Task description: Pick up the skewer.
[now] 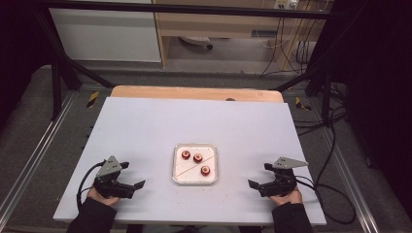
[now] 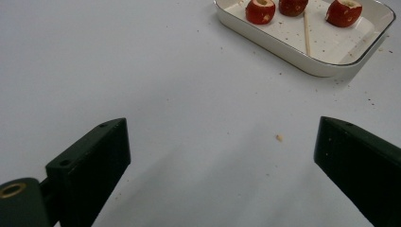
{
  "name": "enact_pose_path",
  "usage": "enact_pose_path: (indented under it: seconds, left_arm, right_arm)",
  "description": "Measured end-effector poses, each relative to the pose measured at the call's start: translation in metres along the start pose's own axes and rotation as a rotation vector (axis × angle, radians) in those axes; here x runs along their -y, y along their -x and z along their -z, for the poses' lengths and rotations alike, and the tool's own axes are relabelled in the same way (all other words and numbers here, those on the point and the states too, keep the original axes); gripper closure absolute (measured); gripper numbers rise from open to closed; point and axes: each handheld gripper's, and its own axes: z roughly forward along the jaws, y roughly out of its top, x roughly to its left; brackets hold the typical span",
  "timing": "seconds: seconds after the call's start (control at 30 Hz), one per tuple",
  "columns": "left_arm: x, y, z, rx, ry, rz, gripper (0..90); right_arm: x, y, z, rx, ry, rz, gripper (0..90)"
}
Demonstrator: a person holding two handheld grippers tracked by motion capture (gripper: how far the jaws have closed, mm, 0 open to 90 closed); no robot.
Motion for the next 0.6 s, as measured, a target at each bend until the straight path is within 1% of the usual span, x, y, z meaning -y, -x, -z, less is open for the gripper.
enact_pose_path:
  seconds: [0.1, 0.37, 0.6]
  left_arm:
    - [-0.0003, 0.0001, -0.0001, -0.001, 0.0, 0.002, 4.3]
    - [-0.0028, 0.0023, -0.0007, -0.002, -0.001, -0.011, 4.5]
    - [-0.005, 0.0036, -0.003, 0.001, -0.002, 0.001, 5.0]
  right_arm:
    - [-0.0002, 0.0, 0.0006, -0.002, 0.0, -0.003, 0.7]
    - [-0.0001, -0.0004, 0.0004, 0.0, 0.002, -0.005, 0.6]
    - [-0.0001, -0.0005, 0.001, 0.001, 0.01, -0.004, 0.6]
